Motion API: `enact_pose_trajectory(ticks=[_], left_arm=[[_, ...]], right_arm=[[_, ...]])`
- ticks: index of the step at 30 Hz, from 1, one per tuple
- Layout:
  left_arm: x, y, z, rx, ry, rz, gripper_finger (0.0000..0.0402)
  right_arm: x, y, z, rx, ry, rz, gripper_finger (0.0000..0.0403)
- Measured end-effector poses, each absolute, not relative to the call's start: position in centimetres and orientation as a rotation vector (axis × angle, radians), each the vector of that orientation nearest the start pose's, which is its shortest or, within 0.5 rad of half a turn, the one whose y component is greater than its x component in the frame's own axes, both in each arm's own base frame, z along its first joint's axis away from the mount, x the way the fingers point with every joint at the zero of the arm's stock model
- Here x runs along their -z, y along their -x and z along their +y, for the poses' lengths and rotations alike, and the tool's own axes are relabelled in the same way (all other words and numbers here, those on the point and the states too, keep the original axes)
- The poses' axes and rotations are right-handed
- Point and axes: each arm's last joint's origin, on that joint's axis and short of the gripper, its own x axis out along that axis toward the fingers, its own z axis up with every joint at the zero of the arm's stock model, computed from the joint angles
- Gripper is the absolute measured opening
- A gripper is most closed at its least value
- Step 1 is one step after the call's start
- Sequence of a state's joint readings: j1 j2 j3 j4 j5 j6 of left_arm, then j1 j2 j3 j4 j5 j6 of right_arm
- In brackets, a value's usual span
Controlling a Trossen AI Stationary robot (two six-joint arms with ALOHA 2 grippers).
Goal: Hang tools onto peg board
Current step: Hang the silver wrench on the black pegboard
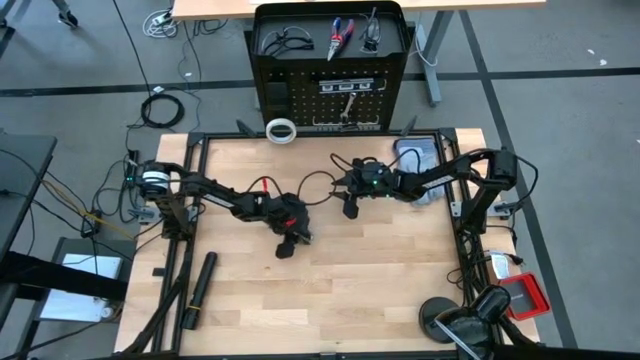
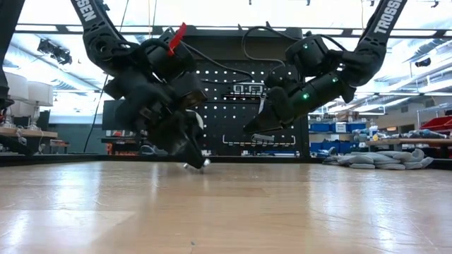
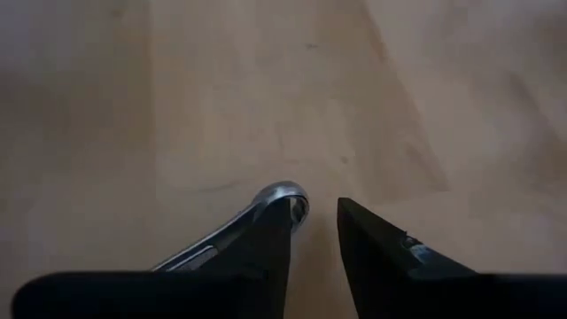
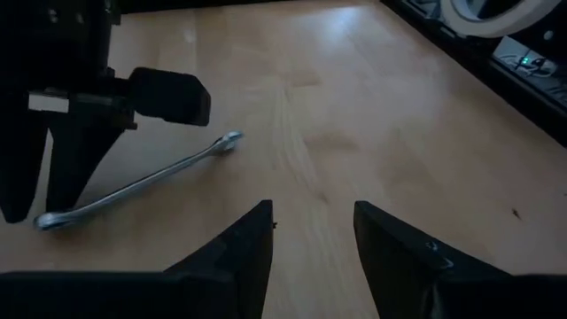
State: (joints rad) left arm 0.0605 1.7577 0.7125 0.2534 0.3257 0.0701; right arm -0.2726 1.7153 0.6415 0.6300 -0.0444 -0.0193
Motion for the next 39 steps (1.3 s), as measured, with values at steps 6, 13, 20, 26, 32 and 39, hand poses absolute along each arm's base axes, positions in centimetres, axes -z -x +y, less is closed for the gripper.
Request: enact_pose_trajectory(ticks=[6,13,20,26,32,39], left_arm=[[-12.7,-30.2,0.5,0.388,0.169,0.785,0.0101],[-14.7,-28.5,0.7,0.316,0.113,0.857,0.0101],[-14.8,-27.7,0.7,0.212,0.183,0.948,0.0101],[-15.1,-28.2,-1.8,0.161,0.192,0.904,0.0101],[-15.5,-28.5,-3.9,-0.032,0.085,0.816,0.0101],[-14.3,-29.9,-4.2,-0.071,0.150,0.747,0.0101]], right_arm=[[-13.6,-30.6,-7.5,0.192,-0.046,0.442,0.0166],[-13.6,-30.8,-6.7,0.214,-0.051,0.442,0.0165],[-13.6,-31.7,-4.0,0.065,-0.027,0.598,0.0165],[-14.4,-32.7,-2.2,-0.041,0.102,0.637,0.0164],[-14.9,-33.0,-3.1,-0.017,0.123,0.569,0.0164],[-15.3,-33.1,-3.9,-0.112,0.154,0.514,0.0165]])
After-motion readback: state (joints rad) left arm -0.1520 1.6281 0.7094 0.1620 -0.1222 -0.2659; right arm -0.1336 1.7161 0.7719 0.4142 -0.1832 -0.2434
